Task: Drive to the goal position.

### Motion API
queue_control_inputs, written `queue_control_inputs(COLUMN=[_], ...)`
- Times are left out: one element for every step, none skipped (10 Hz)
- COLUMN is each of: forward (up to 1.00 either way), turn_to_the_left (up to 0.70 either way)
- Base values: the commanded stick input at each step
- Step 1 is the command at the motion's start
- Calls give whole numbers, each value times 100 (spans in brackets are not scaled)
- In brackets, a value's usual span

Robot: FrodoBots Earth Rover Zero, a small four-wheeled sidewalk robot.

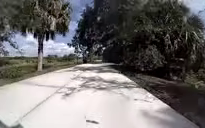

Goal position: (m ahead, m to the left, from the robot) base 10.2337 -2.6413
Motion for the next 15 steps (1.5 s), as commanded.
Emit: queue_control_inputs(forward=[85, 85, 85, 85, 85, 85, 85, 85, 85, 85, 85, 85, 85, 85, 85], turn_to_the_left=[0, 0, 0, 0, 0, 0, 0, 0, 0, 0, 0, 0, 0, 0, 0])
